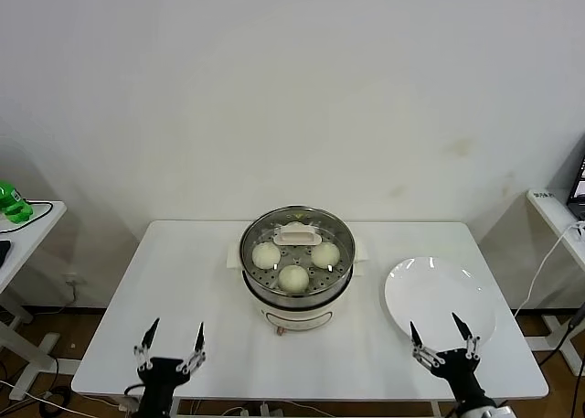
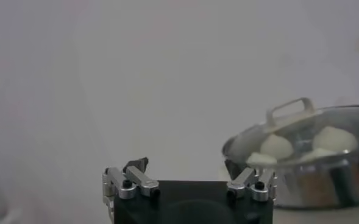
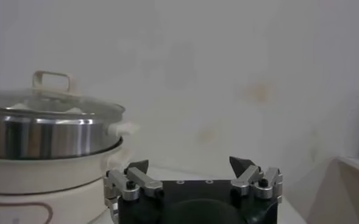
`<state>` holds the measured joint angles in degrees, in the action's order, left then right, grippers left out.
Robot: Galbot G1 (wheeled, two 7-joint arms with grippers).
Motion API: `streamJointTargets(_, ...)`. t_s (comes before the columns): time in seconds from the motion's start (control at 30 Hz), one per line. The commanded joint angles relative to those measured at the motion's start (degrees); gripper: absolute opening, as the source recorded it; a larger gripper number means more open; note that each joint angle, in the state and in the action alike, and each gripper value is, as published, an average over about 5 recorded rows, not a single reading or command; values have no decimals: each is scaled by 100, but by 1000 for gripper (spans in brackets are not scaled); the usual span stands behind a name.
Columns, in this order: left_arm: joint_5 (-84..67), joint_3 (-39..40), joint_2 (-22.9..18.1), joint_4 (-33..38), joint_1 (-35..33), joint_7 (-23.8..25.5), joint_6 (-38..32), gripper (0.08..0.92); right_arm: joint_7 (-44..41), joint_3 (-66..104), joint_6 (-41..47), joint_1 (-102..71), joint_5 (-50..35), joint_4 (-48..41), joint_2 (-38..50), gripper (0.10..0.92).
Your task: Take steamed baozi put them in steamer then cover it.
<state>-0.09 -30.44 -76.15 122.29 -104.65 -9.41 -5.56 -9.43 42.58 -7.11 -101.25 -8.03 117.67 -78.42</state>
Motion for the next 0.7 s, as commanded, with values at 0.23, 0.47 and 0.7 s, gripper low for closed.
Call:
streamJointTargets(0.23, -202, -4, -140, -278, -674, -220, -318, 823, -86, -103, 407, -235, -115, 200, 71, 823)
streamJointTargets(0.47, -68, 50, -200, -391, -683, -233, -397, 823, -39, -323, 377, -191, -39, 166, 41, 823)
streamJointTargets(0.7, -41, 60, -195, -280, -693, -253, -349, 823, 65, -401, 495, -216, -52, 230, 75, 823)
